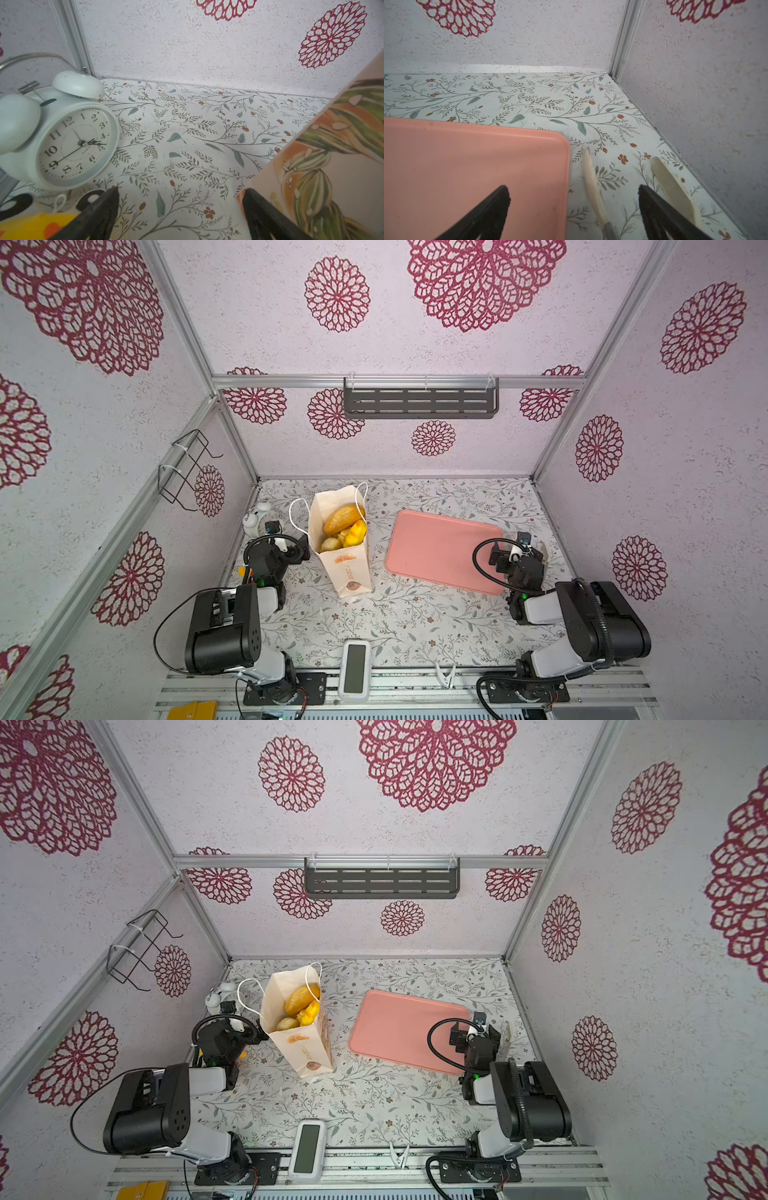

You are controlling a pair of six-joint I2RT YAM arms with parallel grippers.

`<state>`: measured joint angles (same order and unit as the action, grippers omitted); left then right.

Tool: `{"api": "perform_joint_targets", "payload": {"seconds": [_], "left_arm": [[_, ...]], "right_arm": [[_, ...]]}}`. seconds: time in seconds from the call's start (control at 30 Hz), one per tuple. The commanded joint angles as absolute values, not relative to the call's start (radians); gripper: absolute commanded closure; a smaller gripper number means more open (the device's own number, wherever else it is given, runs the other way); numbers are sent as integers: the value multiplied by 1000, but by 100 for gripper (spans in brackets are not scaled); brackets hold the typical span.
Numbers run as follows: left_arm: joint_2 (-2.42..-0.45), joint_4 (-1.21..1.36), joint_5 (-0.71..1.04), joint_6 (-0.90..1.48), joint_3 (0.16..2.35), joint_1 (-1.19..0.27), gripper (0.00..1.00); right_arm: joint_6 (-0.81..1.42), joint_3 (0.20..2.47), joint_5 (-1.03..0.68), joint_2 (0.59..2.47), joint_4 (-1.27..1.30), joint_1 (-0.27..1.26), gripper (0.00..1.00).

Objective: Take the fake bread out of the paper bag
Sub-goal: 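Raise both arms from rest, left toward the paper bag, right toward the tongs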

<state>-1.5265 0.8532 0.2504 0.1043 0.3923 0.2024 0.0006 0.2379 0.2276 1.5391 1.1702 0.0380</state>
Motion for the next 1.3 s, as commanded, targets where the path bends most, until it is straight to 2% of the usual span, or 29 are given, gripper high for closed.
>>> {"api": "perform_joint_targets", "payload": {"seconds": [0.0,0.57,0.63,0.73,0.83,0.93,1.07,1.17,1.27], "left_arm": [[-1536,874,261,94,406,212,3],[-1532,871,259,92,406,209,3],[-1529,864,202,92,409,190,3],[-1509,786,116,105,453,183,3],[-1462,567,136,110,538,185,3],[-1441,550,145,102,531,178,3],[-1349,710,-11,123,427,162,3],[-1221,592,-106,139,441,155,3],[-1100,475,-291,207,458,158,3]], "right_arm": [[0,249,194,1536,1213,36,1],[33,254,246,1536,1205,30,1],[35,254,249,1537,1204,31,1],[35,255,250,1537,1202,30,1],[35,254,251,1537,1204,30,1],[34,253,253,1536,1206,31,1],[78,181,386,1504,1307,34,1],[48,102,405,1525,1488,57,1],[21,86,415,1529,1532,79,1]]}}
